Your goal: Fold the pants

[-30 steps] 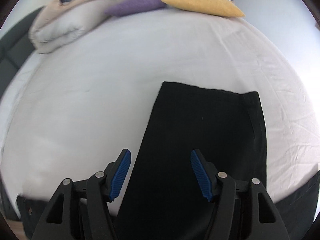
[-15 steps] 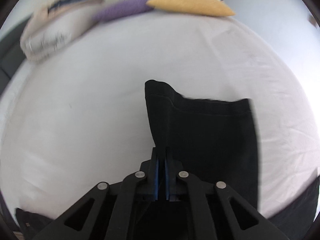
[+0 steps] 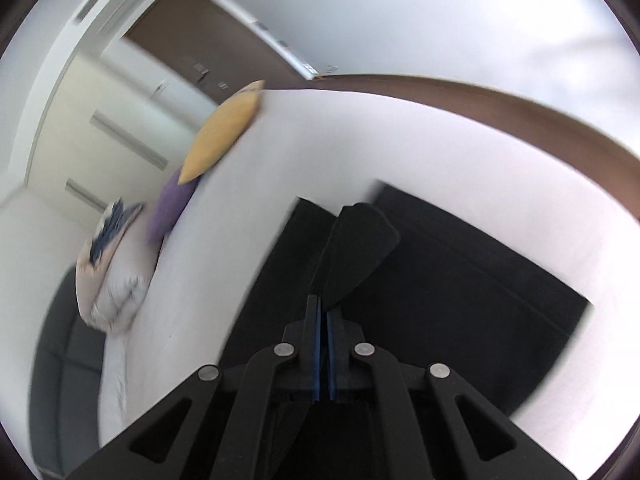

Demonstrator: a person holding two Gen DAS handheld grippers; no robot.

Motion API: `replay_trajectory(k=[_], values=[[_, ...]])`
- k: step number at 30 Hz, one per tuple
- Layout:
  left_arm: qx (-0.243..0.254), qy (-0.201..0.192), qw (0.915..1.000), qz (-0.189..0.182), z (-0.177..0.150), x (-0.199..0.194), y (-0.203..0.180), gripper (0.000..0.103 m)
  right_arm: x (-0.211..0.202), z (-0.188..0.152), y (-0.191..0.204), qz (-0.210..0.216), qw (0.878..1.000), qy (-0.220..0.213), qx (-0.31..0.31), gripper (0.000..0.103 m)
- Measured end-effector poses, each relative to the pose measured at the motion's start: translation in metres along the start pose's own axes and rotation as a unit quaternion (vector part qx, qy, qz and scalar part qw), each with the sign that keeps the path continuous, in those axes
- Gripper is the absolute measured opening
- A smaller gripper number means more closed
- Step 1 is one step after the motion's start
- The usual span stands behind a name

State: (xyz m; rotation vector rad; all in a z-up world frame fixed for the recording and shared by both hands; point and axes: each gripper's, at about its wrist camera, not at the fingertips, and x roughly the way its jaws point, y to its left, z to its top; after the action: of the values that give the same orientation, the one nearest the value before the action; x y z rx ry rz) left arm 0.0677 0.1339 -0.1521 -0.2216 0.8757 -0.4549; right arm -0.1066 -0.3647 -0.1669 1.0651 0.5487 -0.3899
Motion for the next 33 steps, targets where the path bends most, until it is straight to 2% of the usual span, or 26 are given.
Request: replay_trajectory(k=[3,6,8,10,14,15,18,20,23,27,30,33], values=[[0.002,0.0,1.0,0.004,0.001,0.001,-0.003,0.016,0.004,-0.008,-0.027,0.025,0.999,0.009,0.045,0.004],[0.005,0.0,0.9999,0.009,0.001,0.001,-0.007,0.016,0.006,-0.012,-0.033,0.057,0.996,0.024,0.063,0.009],[0.006,-0.001,0.9999,0.011,0.0,0.001,-0.009,0.016,0.008,-0.014,-0.037,0.075,0.993,0.028,0.087,0.04],[0.006,-0.001,0.9999,0.011,0.0,0.001,-0.01,0.016,0.007,-0.013,-0.037,0.085,0.991,0.015,0.1,0.048],[0.006,-0.001,0.9999,0.01,0.0,0.001,-0.01,0.016,0.011,-0.004,-0.035,0.076,0.993,0.004,0.096,0.049],[0.005,-0.001,0.9999,0.009,0.0,0.001,-0.01,0.016,0.015,0.0,-0.035,0.077,0.992,0.001,0.095,0.049],[0.005,0.0,0.9999,0.011,0.0,0.001,-0.011,0.016,0.028,0.013,-0.035,0.078,0.992,0.009,0.095,0.034],[0.005,-0.001,0.9999,0.012,0.0,0.001,-0.012,0.016,0.032,0.018,-0.037,0.071,0.993,0.012,0.096,0.007],[0.005,-0.001,0.9999,0.012,0.0,0.001,-0.012,0.016,0.025,0.017,-0.05,0.068,0.991,0.007,0.114,0.005],[0.005,-0.001,0.9999,0.012,0.0,0.0,-0.011,0.016,-0.001,0.005,-0.067,0.049,0.992,-0.022,0.117,0.004],[0.006,-0.001,0.9999,0.012,0.0,0.001,-0.012,0.016,-0.005,0.0,-0.08,0.062,0.989,-0.026,0.129,0.003],[0.004,-0.003,0.9999,0.011,-0.001,-0.001,-0.011,0.016,-0.007,-0.001,-0.078,0.055,0.99,-0.03,0.129,0.003]])
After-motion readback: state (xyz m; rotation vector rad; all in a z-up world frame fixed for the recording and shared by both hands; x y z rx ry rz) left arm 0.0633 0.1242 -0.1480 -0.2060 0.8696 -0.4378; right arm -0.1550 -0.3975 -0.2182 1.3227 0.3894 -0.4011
